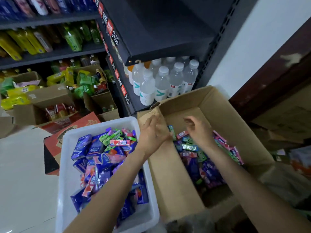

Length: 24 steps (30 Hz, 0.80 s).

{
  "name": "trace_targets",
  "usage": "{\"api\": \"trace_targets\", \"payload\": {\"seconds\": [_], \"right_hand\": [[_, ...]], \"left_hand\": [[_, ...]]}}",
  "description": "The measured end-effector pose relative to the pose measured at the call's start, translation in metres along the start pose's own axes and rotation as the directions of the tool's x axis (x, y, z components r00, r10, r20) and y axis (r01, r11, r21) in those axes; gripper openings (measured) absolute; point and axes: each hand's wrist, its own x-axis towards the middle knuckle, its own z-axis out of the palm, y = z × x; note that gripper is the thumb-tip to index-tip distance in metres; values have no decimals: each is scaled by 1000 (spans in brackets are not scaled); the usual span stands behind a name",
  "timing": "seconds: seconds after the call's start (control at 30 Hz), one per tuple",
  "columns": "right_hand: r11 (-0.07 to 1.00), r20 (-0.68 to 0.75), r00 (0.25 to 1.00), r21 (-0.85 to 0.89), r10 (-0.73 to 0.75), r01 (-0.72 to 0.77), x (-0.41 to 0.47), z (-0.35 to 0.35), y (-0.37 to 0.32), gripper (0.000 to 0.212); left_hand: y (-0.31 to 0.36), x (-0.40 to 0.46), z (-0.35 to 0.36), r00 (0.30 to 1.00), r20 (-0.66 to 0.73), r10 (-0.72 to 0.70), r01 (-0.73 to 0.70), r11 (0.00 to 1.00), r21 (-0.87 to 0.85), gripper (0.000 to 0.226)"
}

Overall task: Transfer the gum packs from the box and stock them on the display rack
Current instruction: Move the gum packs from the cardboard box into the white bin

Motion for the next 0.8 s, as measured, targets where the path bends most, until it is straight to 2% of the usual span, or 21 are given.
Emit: {"api": "trace_targets", "payload": {"seconds": [0.07, 0.2, 0.33, 0.43, 0.5, 0.6, 0.73, 0.8], "right_hand": [[1000, 125, 992, -12, 5, -3, 9, 0, 22, 42], [995, 366, 930, -73, -41, 73, 25, 11, 49, 57], [988, 572, 817, -69, -72, 135, 27, 32, 63, 74], [979, 672, 739, -117, -46, 167, 23, 48, 66, 82], [943, 682, 731, -227, -26, 245, 21, 56, 69, 82], [880, 652, 757, -334, -42, 337, 19, 60, 73, 77], [889, 551, 834, -368, -28, 273, 27, 50, 84, 73], [900, 546, 838, -363, -3, 240, 32, 44, 89, 72]], "left_hand": [[0, 2, 13, 998, 5, -64, 65, 995, -70, 86], [-5, -2, 29, 992, -27, -121, 116, 983, -142, 81], [-8, -2, 26, 982, 31, -185, 188, 955, -228, 79], [-8, -1, 25, 973, 101, -207, 228, 936, -270, 88], [-9, 0, 29, 969, 96, -227, 245, 936, -253, 91], [-5, -1, 33, 965, 58, -255, 262, 941, -214, 85], [-7, 0, 34, 965, 51, -257, 262, 948, -183, 79], [-6, 1, 34, 965, 41, -258, 261, 952, -162, 75]]}}
